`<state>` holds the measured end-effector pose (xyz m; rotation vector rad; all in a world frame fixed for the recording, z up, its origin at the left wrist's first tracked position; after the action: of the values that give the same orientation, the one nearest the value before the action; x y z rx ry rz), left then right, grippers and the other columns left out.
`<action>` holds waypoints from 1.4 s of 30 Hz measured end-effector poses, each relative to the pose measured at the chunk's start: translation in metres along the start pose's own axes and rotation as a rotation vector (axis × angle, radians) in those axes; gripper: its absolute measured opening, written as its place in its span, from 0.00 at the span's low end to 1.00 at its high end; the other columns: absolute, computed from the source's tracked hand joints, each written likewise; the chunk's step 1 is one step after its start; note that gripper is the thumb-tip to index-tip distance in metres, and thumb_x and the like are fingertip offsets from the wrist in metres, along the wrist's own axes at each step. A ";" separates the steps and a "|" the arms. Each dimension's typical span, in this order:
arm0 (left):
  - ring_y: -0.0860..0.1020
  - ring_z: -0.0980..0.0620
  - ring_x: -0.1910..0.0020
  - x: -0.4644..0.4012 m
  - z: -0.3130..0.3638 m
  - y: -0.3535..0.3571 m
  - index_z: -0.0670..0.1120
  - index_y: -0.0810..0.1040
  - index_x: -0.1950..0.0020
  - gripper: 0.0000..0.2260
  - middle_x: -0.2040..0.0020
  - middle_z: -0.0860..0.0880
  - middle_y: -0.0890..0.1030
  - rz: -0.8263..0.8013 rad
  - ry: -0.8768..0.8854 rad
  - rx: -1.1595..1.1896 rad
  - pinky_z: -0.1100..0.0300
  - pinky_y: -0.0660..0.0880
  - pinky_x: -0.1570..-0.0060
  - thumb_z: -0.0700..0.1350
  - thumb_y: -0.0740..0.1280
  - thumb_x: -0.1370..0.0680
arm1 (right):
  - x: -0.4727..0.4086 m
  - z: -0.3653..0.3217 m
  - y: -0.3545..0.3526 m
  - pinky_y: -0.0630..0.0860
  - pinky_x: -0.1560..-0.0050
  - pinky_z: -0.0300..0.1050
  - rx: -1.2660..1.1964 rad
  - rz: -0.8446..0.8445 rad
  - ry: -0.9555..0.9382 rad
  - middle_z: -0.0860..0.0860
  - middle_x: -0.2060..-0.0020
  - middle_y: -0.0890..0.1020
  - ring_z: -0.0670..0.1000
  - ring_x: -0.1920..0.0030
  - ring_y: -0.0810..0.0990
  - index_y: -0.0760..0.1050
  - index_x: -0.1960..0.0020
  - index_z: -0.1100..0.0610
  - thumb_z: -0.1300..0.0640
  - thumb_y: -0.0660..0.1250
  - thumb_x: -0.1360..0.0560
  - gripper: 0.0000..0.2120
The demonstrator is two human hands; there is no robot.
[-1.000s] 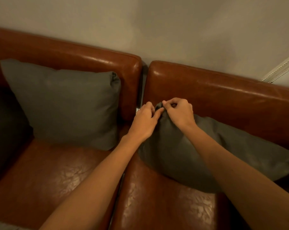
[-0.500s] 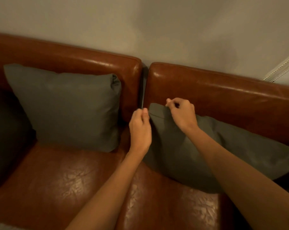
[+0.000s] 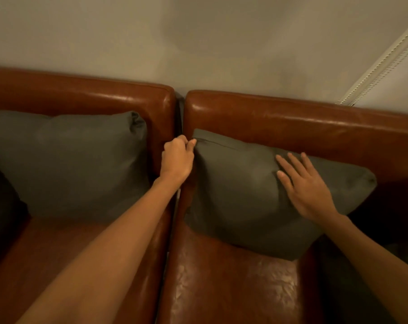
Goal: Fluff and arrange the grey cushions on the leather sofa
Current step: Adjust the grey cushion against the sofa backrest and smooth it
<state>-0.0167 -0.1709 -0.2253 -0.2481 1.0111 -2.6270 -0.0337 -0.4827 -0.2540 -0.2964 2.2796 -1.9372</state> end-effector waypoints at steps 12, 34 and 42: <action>0.54 0.44 0.22 0.021 0.037 0.084 0.59 0.47 0.22 0.29 0.21 0.47 0.57 -0.293 0.723 -0.833 0.42 0.45 0.26 0.63 0.34 0.23 | 0.008 0.078 -0.017 0.44 0.29 0.72 0.157 0.045 0.366 0.54 0.32 0.72 0.60 0.30 0.67 0.66 0.29 0.50 0.36 0.42 0.21 0.30; 0.52 0.46 0.22 0.058 0.030 0.129 0.60 0.54 0.22 0.27 0.21 0.51 0.54 -0.170 1.139 -0.762 0.37 0.42 0.28 0.66 0.49 0.20 | 0.026 0.044 0.030 0.42 0.25 0.62 0.170 0.291 -0.057 0.51 0.23 0.58 0.54 0.23 0.54 0.55 0.23 0.44 0.40 0.44 0.17 0.24; 0.47 0.44 0.22 0.030 0.030 0.139 0.60 0.49 0.22 0.30 0.21 0.52 0.49 -0.104 0.974 -0.784 0.38 0.38 0.28 0.69 0.46 0.22 | -0.009 0.076 0.030 0.43 0.24 0.59 0.140 0.195 -0.073 0.50 0.22 0.56 0.55 0.22 0.53 0.52 0.22 0.44 0.38 0.40 0.18 0.26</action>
<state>-0.0047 -0.2972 -0.2957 0.9247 2.3348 -2.2361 -0.0094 -0.5483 -0.2966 -0.1220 2.0313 -1.9400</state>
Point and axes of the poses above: each hand's wrist, its own x-axis away from the middle knuckle, its own y-axis out of the palm, z = x × y, the point moved 4 cm from there along -x, towards the middle knuckle
